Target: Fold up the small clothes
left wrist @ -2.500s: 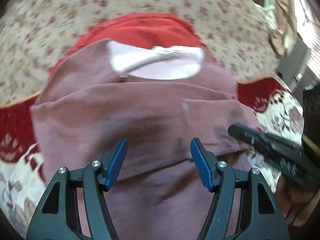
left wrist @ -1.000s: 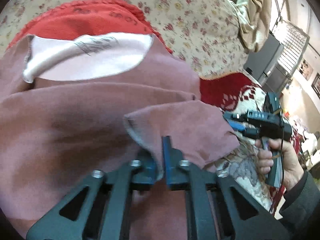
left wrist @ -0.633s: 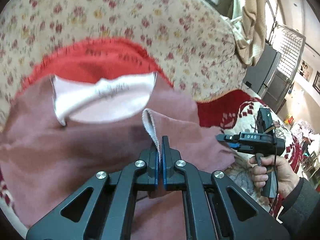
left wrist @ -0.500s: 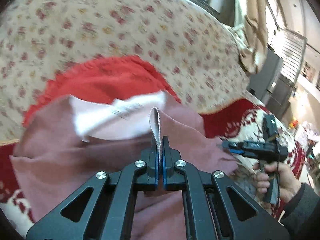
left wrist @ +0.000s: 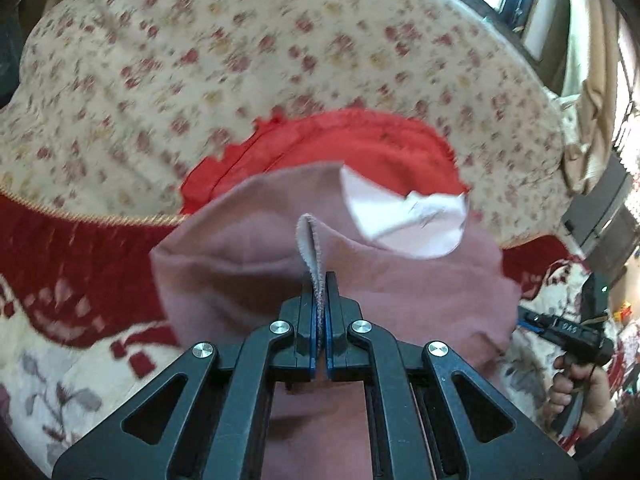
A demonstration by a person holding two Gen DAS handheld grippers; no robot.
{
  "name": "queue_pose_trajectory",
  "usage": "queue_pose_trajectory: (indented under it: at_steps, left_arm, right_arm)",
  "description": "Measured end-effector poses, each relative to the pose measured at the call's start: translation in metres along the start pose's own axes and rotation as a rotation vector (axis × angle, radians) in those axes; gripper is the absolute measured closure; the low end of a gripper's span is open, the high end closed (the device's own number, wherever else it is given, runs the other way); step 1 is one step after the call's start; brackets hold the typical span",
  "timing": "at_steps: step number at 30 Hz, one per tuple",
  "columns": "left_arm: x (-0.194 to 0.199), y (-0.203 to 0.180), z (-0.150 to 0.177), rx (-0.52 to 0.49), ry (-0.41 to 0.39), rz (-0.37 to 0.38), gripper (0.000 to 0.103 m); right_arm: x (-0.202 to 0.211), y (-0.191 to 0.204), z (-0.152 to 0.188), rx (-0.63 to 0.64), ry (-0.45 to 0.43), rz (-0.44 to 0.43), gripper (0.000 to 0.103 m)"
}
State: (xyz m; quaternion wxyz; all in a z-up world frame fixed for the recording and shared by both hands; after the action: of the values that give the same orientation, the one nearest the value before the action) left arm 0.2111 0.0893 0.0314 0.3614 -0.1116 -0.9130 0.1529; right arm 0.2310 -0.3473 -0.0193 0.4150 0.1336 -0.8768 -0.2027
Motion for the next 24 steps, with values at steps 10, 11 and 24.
queue_pose_trajectory:
  at_steps: [10,11,24]
  left_arm:
    - [-0.020,0.019,0.018,0.023,0.054,-0.140,0.102]
    - [-0.022,0.020,0.019,0.027,0.058,-0.142,0.102]
    - [-0.013,0.033,0.011,0.050,-0.011,-0.202,0.102]
  right_arm:
    - [-0.004,-0.001,-0.007,-0.005,-0.031,-0.026,0.066]
    - [-0.006,-0.003,-0.010,-0.007,-0.042,-0.028,0.066]
    - [-0.010,0.040,-0.053,0.132,-0.193,0.022,0.097]
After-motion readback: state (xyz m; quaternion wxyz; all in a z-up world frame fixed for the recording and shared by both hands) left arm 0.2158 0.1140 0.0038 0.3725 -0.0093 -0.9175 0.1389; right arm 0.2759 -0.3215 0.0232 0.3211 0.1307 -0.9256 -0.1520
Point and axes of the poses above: each gripper's, at about its wrist camera, not at the fingertips, and x roughly against the way its jaws point, y to its left, z to its underside, the point moved 3 cm from there along -x, roughly the way its jaws point, and after that the axes turned 3 degrees about x, right-handed, at the moved point
